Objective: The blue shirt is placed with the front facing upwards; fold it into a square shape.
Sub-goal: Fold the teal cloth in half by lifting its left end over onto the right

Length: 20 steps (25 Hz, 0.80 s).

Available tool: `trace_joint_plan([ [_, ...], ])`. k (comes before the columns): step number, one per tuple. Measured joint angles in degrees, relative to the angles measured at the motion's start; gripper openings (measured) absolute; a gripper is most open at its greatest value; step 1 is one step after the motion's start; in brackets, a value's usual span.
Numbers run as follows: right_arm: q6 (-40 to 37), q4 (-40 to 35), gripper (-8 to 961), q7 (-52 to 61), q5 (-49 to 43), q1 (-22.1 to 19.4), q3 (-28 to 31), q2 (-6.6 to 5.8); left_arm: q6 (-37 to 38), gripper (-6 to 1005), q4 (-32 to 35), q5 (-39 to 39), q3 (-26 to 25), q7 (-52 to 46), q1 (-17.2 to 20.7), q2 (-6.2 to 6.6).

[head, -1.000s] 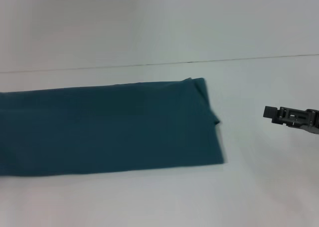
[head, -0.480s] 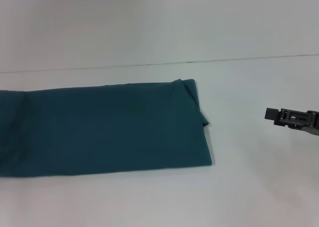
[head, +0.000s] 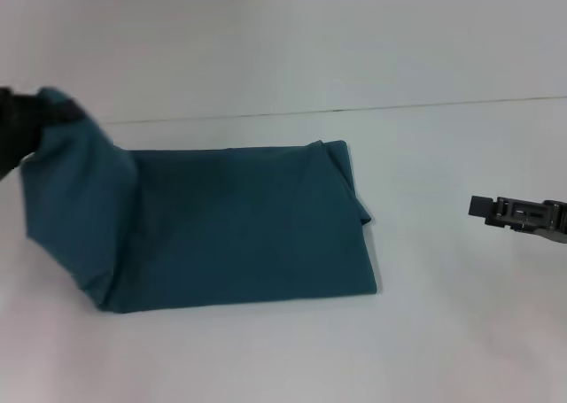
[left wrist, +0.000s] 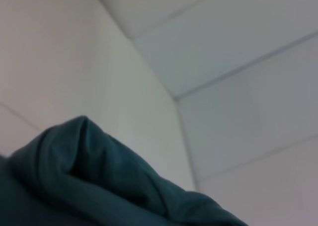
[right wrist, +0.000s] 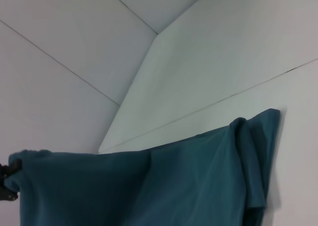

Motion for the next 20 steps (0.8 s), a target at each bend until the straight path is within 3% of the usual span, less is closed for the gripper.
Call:
trace_joint_plan([
  [14, -0.1, 0.0, 819, -0.1, -0.4, 0.1, -0.1, 0.23, -1.1, 69, -0.6, -3.6, 4.6, -0.6, -6.7, -5.06],
  [20, 0.1, 0.0, 819, -0.1, -0.4, 0.6, -0.1, 0.36, -7.7, 68, -3.6, -3.6, 11.0, 0.0, -8.0, -6.97],
])
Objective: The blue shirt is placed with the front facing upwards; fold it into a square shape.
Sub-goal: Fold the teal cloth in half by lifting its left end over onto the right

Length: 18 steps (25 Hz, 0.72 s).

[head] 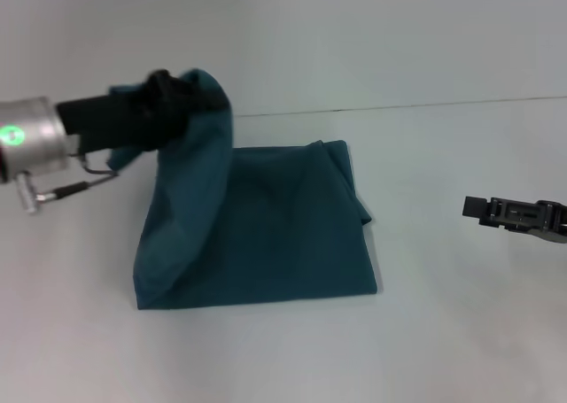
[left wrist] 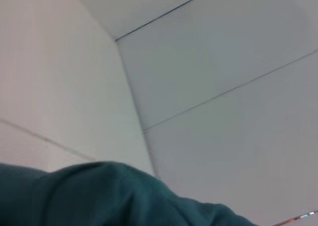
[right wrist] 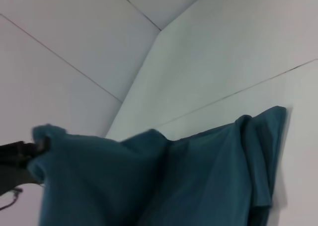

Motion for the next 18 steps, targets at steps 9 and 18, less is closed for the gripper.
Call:
trace_joint_plan([
  [9, 0.0, 0.0, 819, 0.0, -1.1, 0.1, -0.1, 0.13, -11.9, 72, -8.1, -0.1, 6.9, 2.2, -3.8, -0.74],
  [18, 0.1, 0.0, 819, 0.0, -1.4, 0.0, -0.2, 0.18, -14.7, 77, -10.3, 0.0, 10.9, 3.0, -6.3, -0.86],
])
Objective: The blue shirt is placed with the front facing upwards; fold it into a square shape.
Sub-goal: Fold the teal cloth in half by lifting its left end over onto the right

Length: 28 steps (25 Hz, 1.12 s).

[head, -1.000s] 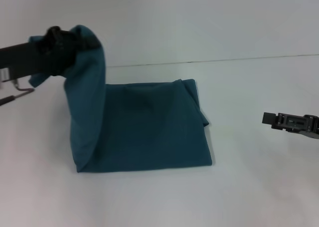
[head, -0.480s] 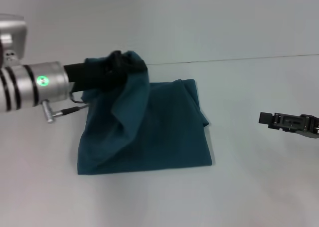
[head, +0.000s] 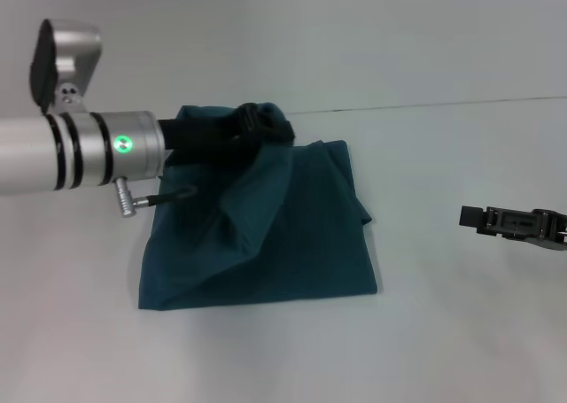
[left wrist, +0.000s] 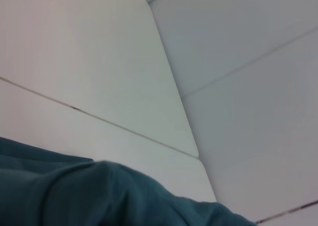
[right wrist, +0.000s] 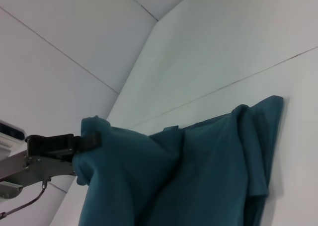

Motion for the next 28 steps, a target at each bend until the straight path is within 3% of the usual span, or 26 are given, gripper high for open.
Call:
trace_joint_plan([
  [2, 0.0, 0.0, 819, 0.0, 0.0, 0.0, 0.0, 0.01, -0.9, 78, -0.1, 0.3, 1.7, -0.2, -0.7, 0.01],
  [6, 0.1, 0.0, 819, 0.0, 0.0, 0.0, 0.0, 0.03, -5.1, 223, -0.9, 2.0, 12.7, -3.2, -3.1, 0.71],
  [9, 0.1, 0.0, 819, 0.0, 0.0, 0.0, 0.0, 0.03, -7.1, 301, 0.4, 2.2, 18.2, -3.3, -4.1, 0.32],
  [18, 0.2, 0.0, 819, 0.0, -0.1, -0.3, 0.0, 0.03, -4.5, 488, 8.5, 1.1, 17.9, -4.3, -0.4, -0.44],
  [23, 0.2, 0.0, 819, 0.0, -0.1, 0.0, 0.0, 0.03, -4.4, 681, 8.4, 1.9, 17.8, -13.2, 2.7, 1.97],
  [28, 0.3, 0.0, 819, 0.0, -0.1, 0.0, 0.0, -0.04, 0.0, 874, 8.4, 1.9, 15.4, -16.5, 6.2, 2.98],
])
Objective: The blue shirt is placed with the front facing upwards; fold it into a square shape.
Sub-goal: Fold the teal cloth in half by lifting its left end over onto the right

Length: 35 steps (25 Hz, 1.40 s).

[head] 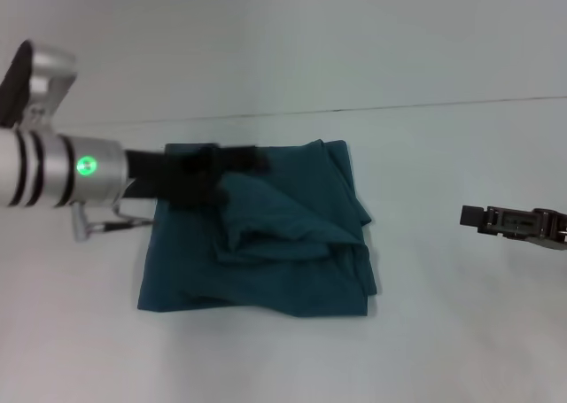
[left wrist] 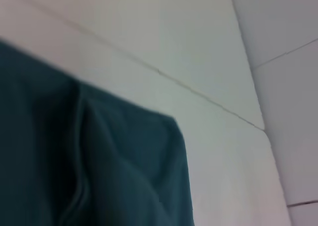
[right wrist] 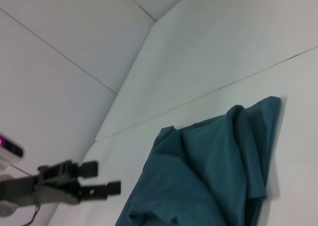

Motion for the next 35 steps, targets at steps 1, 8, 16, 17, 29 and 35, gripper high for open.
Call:
trace_joint_plan([
  [1, 0.0, 0.0, 819, 0.0, 0.0, 0.0, 0.0, -0.04, 1.5, 912, -0.1, 0.0, -1.0, -0.2, 0.6, 0.05],
  [8, 0.0, 0.0, 819, 0.0, 0.0, 0.0, 0.0, -0.11, 4.6, 949, -1.4, 0.1, -4.2, -0.7, 4.3, -0.33],
  [16, 0.1, 0.0, 819, -0.1, 0.0, -0.1, -0.1, -0.11, 0.4, 944, -5.7, 1.7, -3.8, -0.5, 4.3, -0.38],
  [17, 0.1, 0.0, 819, -0.1, 0.0, -0.2, -0.1, -0.11, 0.1, 943, -6.1, 1.9, -3.9, -0.6, 4.3, -0.38],
  [29, 0.1, 0.0, 819, -0.3, -0.1, -0.3, 0.0, 0.06, -3.4, 935, -7.7, 1.9, -3.7, 0.2, 1.7, -1.94],
  [35, 0.0, 0.0, 819, -0.3, -0.2, -0.6, 0.1, 0.07, -5.8, 931, -11.0, 1.9, -3.6, 0.5, -0.7, -1.78],
])
